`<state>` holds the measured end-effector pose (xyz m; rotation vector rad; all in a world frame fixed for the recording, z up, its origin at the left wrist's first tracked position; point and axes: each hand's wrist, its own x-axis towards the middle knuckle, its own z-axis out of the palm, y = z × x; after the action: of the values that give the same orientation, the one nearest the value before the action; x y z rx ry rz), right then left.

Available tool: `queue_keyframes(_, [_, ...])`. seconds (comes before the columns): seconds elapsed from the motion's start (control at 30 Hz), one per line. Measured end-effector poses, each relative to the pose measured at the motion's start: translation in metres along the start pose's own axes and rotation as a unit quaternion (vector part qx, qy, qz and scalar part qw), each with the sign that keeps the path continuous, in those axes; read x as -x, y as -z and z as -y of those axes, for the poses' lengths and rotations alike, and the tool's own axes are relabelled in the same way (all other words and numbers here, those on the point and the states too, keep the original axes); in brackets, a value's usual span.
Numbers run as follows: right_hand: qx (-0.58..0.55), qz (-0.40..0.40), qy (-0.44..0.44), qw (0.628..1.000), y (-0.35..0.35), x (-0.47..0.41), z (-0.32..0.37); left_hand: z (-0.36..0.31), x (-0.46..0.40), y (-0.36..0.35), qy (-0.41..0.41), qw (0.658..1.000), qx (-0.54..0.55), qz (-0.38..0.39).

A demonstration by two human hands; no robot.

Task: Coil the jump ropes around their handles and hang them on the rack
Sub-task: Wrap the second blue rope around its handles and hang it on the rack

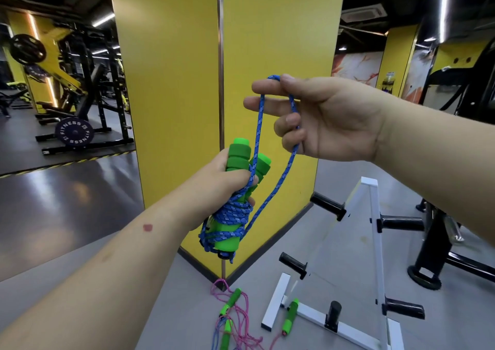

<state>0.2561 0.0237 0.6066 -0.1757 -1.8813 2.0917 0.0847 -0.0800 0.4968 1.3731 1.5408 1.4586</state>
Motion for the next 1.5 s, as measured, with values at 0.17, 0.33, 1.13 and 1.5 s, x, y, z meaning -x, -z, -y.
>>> queue_keyframes(0.17, [0.001, 0.019, -0.011, 1.0, 0.001, 0.0, -0.011, 0.008, -0.002, -0.005, -0.003, 0.999, 0.031, -0.009])
queue_keyframes(0.33, [0.009, 0.016, -0.02, 1.0, -0.005, -0.001, -0.021, 0.01, 0.0, -0.01, -0.003, 0.999, 0.036, 0.013])
queue_keyframes(1.13, [-0.026, -0.159, 0.05, 0.986, 0.007, -0.014, -0.044, 0.001, 0.025, -0.042, 0.008, 0.976, 0.183, 0.119])
queue_keyframes(1.5, [-0.114, -0.164, 0.041, 0.979, 0.012, -0.001, -0.05, 0.0, 0.021, -0.046, -0.01, 0.958, 0.278, 0.071])
